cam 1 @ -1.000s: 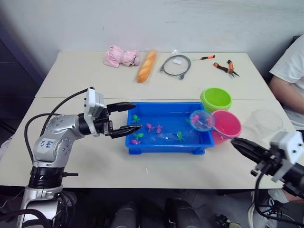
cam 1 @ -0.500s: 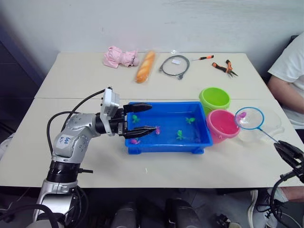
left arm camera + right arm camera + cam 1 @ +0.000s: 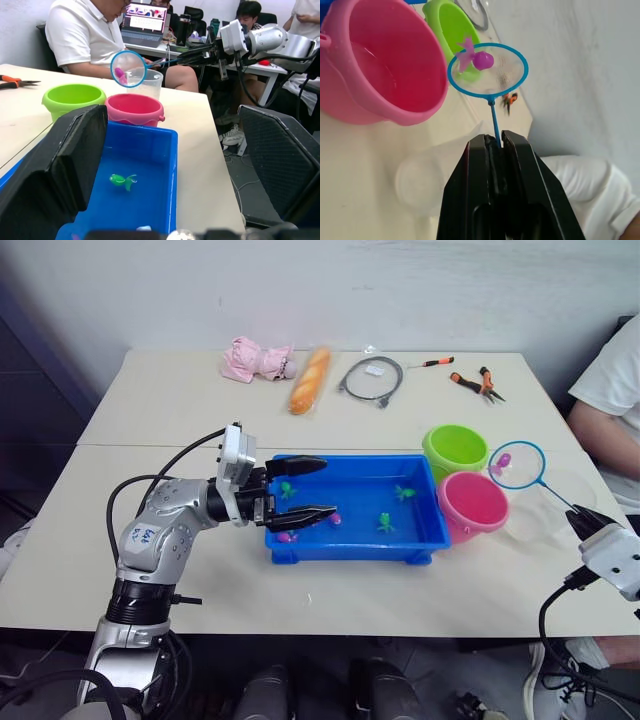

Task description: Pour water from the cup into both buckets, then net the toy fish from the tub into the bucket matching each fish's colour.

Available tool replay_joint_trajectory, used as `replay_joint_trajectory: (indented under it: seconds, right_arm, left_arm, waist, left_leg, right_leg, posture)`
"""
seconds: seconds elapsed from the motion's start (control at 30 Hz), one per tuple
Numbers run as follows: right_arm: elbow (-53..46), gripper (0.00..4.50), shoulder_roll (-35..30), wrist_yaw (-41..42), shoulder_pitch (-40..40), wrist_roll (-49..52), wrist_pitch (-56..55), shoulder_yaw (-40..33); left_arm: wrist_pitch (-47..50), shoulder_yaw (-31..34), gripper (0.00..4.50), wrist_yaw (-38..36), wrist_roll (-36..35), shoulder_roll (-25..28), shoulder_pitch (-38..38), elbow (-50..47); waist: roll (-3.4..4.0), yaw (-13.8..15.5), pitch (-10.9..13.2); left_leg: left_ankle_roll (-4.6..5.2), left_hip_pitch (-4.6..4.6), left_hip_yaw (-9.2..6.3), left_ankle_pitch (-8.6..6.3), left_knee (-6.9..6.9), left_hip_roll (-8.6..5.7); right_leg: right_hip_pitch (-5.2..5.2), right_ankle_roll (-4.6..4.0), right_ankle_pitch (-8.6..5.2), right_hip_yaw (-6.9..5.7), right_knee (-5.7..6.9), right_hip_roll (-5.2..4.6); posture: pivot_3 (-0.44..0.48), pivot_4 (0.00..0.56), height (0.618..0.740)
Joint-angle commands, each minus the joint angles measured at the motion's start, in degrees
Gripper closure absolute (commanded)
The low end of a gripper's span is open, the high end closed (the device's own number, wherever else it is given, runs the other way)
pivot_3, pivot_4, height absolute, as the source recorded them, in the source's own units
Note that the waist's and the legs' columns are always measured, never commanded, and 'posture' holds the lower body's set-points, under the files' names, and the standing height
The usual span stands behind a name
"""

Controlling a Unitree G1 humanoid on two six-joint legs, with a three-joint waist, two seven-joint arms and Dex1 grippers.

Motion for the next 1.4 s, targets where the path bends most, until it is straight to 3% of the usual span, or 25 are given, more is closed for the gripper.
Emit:
replay_joint_trajectory:
  seconds: [0.03,0.23,0.7,0.93,1.03,1.33,1.4]
  right_arm:
    - [-0.56,4.50,-1.39,-3.84,0.46,-5.61,-4.51,-0.66]
    - [-0.46,4.50,-1.06,-7.86,2.96,-13.10,-8.68,1.04]
    - [0.58,4.50,3.26,-26.54,5.83,-29.10,-13.06,1.95]
    - [-0.84,4.50,4.50,-26.68,7.25,-29.35,-12.14,5.30]
    - [-0.41,4.50,5.10,-28.33,7.84,-29.60,-9.73,2.45]
    - [0.89,4.50,4.70,-30.17,7.24,-28.83,-8.19,3.09]
    - [-0.22,4.50,4.98,-27.67,6.81,-22.73,-8.98,3.73]
  left_arm:
    - [0.13,0.88,0.03,0.36,-1.42,0.09,-1.12,-2.42]
    - [0.27,0.95,0.03,0.53,-1.42,0.14,-1.27,-2.67]
    - [-0.92,1.09,0.03,-0.34,-0.56,0.56,-1.43,-1.25]
    - [1.64,4.28,0.03,2.86,-4.60,-1.26,-1.92,-1.29]
    - [1.79,4.25,0.03,2.60,-4.48,-0.53,-1.96,-1.34]
    - [1.54,3.66,0.03,2.04,-3.95,0.12,-1.29,-1.49]
    - [0.78,3.12,0.03,1.18,-2.97,0.93,-0.90,-1.46]
  waist:
    - [0.00,-0.01,0.00]
    - [0.00,-0.07,0.00]
    - [0.00,-0.14,0.00]
    - [0.00,-0.16,0.00]
    - [0.01,-0.13,-0.01]
    - [0.00,-0.18,0.00]
    - [0.01,-0.18,0.00]
  left_leg:
    - [0.00,0.00,0.00,0.01,0.00,0.00]
    - [-0.02,0.00,0.01,0.04,0.00,0.00]
    - [-0.11,0.01,0.02,0.09,0.00,0.01]
    - [-0.14,0.02,-0.01,0.12,0.00,0.03]
    - [-0.14,0.02,0.00,0.13,0.00,0.03]
    - [-0.14,0.04,0.00,0.14,0.00,0.02]
    - [-0.14,0.04,0.00,0.14,0.00,0.02]
  right_leg:
    - [0.00,0.00,0.00,0.00,0.00,0.00]
    - [0.01,0.01,-0.01,0.01,0.00,0.01]
    - [0.00,0.02,-0.01,0.05,0.02,0.04]
    - [0.01,0.01,-0.02,0.05,0.03,0.07]
    - [-0.01,0.02,-0.02,0.05,0.06,0.07]
    - [0.02,0.02,-0.02,0.06,0.06,0.07]
    - [0.01,0.02,-0.02,0.06,0.07,0.07]
  posture:
    - [0.000,0.150,0.738]
    - [0.000,0.150,0.738]
    - [0.000,0.150,0.738]
    - [0.000,0.150,0.738]
    - [0.000,0.150,0.738]
    - [0.000,0.150,0.738]
    - [0.000,0.150,0.738]
